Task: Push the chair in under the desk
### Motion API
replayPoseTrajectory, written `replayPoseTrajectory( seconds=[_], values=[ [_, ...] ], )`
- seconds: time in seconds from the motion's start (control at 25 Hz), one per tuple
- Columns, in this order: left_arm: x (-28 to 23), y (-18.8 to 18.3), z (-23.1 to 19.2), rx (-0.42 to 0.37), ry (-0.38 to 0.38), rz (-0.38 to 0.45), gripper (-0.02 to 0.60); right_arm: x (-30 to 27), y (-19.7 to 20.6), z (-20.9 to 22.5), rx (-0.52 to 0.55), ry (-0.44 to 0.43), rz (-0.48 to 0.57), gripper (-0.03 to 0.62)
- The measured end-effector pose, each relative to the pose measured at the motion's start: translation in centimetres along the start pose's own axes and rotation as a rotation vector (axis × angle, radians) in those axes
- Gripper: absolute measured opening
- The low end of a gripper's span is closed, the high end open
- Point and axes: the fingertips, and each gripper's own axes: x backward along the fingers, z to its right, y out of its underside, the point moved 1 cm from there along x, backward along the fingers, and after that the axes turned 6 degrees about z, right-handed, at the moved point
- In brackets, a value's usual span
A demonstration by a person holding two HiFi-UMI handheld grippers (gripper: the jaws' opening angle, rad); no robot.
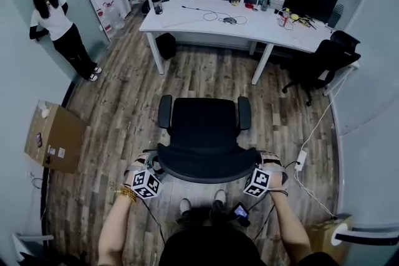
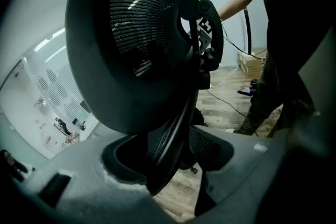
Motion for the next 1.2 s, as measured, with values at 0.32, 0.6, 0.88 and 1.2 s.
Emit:
replayPoseTrajectory(
  seconds=[0.32,0.6,0.88,1.2],
  values=[
    [-3.2,-1.2,-2.6,0.046,-0.022,-0.038,0.264,-2.7,1.4,4.6,0.032,0.006,0.037,0.202],
    [-6.1,-2.6,-4.4,0.08,-0.051,-0.058,0.267,-5.0,3.4,8.2,0.066,-0.002,0.055,0.202],
    [-8.2,-3.3,-6.6,0.104,-0.068,-0.07,0.27,-6.8,3.7,11.6,0.087,0.001,0.079,0.202],
    [-10.3,-3.7,-9.3,0.095,-0.097,-0.062,0.27,-9.3,4.2,15.1,0.09,0.003,0.061,0.207]
  ],
)
